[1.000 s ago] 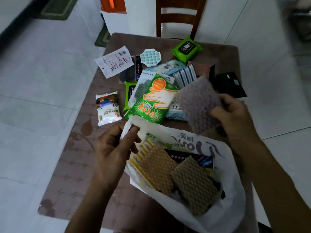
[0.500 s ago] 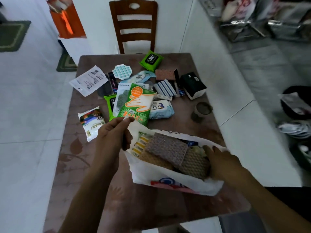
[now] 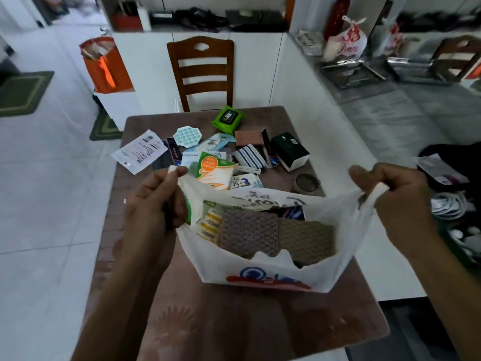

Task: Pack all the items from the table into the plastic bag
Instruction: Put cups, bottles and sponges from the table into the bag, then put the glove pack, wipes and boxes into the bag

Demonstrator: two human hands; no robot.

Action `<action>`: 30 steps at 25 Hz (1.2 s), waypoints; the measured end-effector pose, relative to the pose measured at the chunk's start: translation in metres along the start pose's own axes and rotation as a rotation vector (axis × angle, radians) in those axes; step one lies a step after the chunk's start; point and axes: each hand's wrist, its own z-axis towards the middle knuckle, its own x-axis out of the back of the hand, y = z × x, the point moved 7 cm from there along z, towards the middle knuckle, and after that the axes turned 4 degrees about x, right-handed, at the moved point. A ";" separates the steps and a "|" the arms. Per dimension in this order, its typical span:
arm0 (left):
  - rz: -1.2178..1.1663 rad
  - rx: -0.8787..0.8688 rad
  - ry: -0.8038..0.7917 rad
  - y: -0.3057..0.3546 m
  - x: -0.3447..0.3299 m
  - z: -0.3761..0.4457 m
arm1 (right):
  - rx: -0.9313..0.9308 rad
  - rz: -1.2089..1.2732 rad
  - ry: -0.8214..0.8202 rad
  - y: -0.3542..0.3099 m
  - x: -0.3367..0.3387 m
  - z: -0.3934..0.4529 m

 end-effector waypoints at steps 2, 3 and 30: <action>0.016 0.008 0.056 -0.003 0.012 -0.003 | -0.274 0.482 0.092 0.027 -0.021 -0.018; 0.069 0.033 0.066 -0.009 0.014 -0.003 | -0.380 0.548 0.118 0.040 -0.032 -0.026; 1.167 -0.443 0.310 0.052 -0.009 0.007 | -0.066 -0.403 -0.639 0.024 -0.126 0.010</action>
